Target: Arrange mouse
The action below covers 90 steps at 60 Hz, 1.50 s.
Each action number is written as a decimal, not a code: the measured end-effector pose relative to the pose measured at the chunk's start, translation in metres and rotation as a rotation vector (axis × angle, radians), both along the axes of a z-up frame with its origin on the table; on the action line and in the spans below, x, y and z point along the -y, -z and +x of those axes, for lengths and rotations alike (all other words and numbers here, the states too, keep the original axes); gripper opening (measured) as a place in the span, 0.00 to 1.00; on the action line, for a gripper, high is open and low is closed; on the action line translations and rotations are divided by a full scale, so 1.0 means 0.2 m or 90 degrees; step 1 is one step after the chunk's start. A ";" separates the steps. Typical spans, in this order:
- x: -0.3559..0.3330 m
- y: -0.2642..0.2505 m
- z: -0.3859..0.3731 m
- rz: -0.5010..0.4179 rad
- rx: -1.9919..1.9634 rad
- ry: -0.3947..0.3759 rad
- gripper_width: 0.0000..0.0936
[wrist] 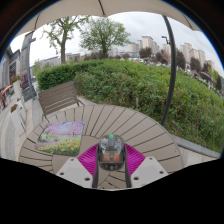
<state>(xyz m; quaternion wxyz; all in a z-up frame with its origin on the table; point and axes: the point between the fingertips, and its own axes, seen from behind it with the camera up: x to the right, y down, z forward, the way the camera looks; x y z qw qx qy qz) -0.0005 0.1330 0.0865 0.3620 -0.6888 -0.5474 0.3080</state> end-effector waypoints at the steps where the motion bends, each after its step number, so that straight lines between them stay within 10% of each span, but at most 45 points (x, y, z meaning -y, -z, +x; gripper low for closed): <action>1: 0.04 -0.03 -0.05 -0.001 -0.005 -0.004 0.40; 29: 1.20 0.47 -0.91 -0.005 0.058 -0.078 0.43; 34: 1.22 0.52 -0.90 -0.001 0.068 -0.079 0.52; 39: 1.19 0.45 -0.84 0.015 0.076 -0.064 0.93; 41: 1.18 0.40 -0.83 0.013 0.074 -0.067 0.87; 66: 0.89 -0.41 0.29 0.027 0.093 -0.077 0.92; 90: 0.66 -0.52 0.98 0.031 0.097 -0.146 0.91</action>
